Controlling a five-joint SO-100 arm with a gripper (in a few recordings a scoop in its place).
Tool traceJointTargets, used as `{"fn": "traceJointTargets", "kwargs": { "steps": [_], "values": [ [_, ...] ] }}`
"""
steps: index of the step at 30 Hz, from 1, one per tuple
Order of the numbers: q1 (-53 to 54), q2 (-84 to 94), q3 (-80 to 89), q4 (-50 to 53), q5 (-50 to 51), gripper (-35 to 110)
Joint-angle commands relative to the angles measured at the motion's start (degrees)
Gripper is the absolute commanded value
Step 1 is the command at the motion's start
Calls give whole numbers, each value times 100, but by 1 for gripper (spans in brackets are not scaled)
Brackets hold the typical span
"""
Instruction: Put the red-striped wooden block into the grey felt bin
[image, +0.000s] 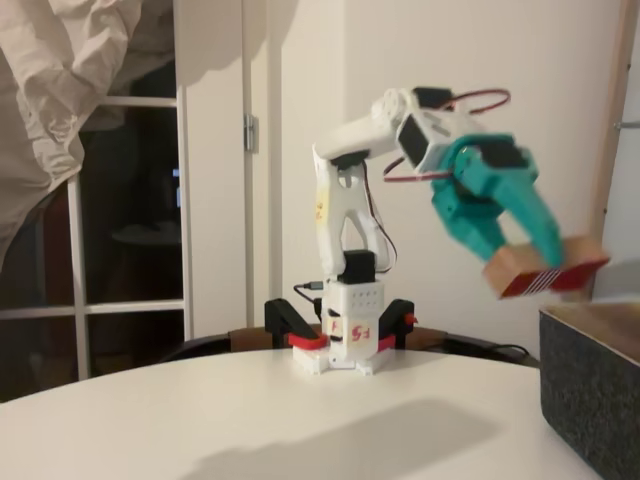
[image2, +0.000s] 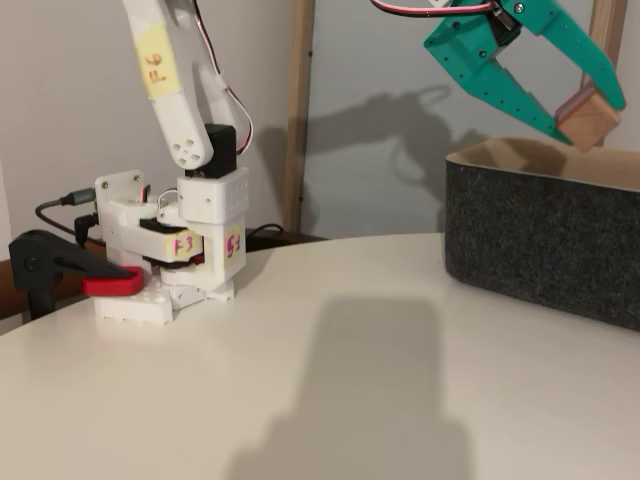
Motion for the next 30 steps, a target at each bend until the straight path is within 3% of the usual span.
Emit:
{"fn": "traceJointTargets", "kwargs": {
  "steps": [1,22,30],
  "values": [
    [-387,299,-387,-97,-105,6],
    [-2443,-642,-853,-492,-1345,7],
    [-2637,-1310,-861,-492,-1872,8]
  ]
}}
